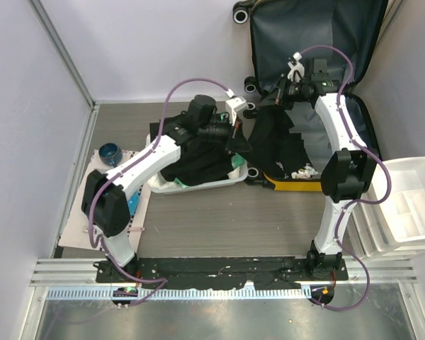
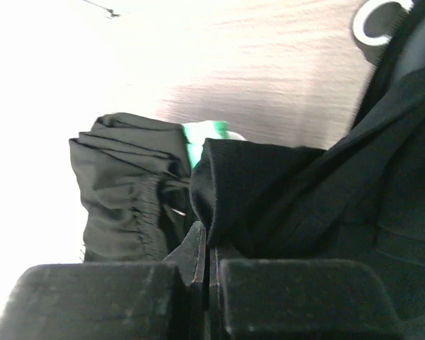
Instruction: Open, take out, and arrange the luggage
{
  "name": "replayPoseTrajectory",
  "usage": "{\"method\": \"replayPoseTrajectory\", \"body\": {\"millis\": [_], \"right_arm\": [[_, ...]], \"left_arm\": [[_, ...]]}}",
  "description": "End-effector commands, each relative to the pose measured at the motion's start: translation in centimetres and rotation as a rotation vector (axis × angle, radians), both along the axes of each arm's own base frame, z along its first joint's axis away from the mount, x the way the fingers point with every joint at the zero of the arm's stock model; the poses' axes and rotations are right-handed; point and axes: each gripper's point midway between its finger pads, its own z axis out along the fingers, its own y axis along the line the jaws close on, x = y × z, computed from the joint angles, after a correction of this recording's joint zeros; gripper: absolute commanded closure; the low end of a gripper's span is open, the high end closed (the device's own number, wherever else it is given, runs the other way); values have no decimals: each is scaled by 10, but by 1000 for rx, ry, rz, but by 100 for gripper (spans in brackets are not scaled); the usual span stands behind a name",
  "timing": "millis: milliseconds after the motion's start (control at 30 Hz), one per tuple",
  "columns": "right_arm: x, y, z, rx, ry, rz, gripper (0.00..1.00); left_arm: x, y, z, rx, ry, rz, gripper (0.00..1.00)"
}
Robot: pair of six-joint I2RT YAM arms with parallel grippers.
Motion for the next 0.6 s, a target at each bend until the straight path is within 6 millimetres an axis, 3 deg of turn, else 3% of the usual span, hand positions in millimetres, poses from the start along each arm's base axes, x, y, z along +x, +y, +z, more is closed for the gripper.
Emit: {"method": "replayPoseTrajectory", "body": {"millis": [0, 333, 567], "right_arm": [[28, 31, 84, 87, -266, -7, 99], [34, 108, 124, 175, -378, 58, 99], [24, 167, 154, 249, -443, 103, 99]], "left_arm": [[-20, 22, 68, -113, -68, -37, 100], [-11, 90, 79, -123, -31, 124, 100], [-25, 137, 98, -144, -71, 185, 100]]}}
